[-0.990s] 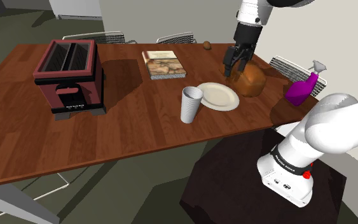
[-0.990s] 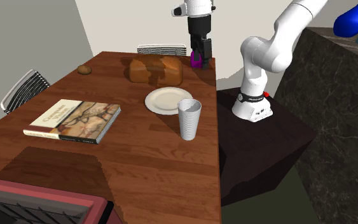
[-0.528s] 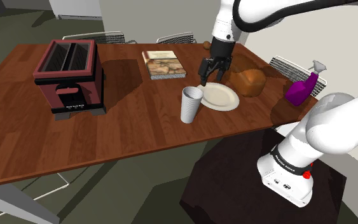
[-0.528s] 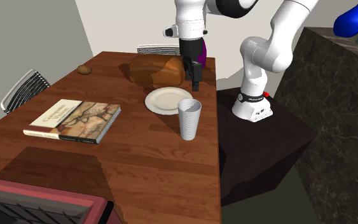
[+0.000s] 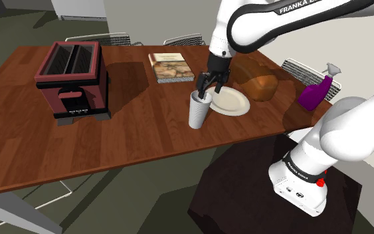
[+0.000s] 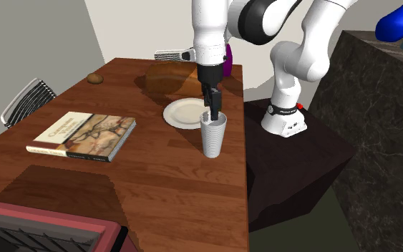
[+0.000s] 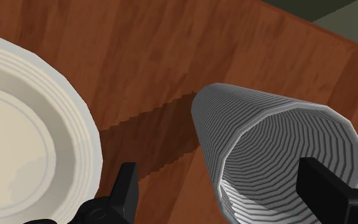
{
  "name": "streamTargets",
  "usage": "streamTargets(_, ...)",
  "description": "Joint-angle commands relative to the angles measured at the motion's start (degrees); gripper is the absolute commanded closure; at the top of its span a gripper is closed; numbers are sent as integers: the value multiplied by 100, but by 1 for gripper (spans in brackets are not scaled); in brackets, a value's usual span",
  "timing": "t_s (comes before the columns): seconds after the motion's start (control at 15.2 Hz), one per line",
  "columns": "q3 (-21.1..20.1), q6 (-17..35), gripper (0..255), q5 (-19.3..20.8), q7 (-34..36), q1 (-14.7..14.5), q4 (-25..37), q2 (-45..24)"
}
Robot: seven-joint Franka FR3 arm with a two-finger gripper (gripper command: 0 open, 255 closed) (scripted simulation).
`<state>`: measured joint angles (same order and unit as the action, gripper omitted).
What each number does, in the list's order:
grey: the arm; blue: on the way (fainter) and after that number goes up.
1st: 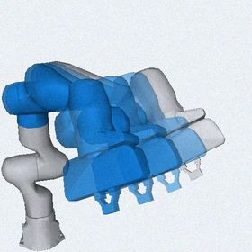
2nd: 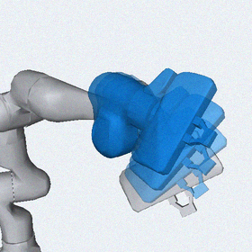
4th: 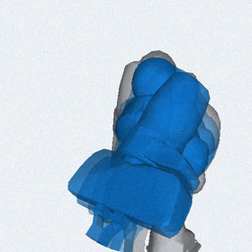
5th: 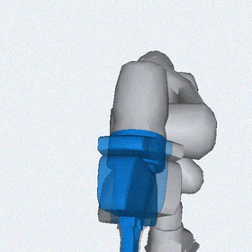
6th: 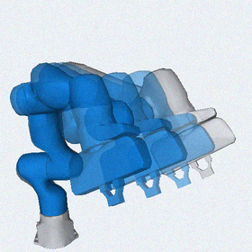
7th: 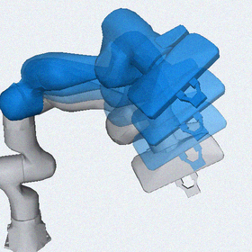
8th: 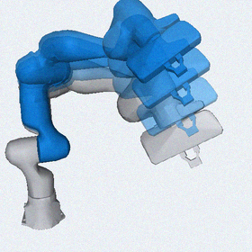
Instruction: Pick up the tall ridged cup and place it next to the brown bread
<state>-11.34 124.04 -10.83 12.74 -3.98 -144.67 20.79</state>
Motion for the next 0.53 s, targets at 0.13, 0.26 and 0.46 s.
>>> streamTargets(0.13, -26, 242, 0, -19, -5, -10, -129, -107)
streamTargets(0.26, -26, 242, 0, -19, -5, -10, -129, -108)
streamTargets(0.46, -26, 242, 0, -19, -5, -10, -129, -108)
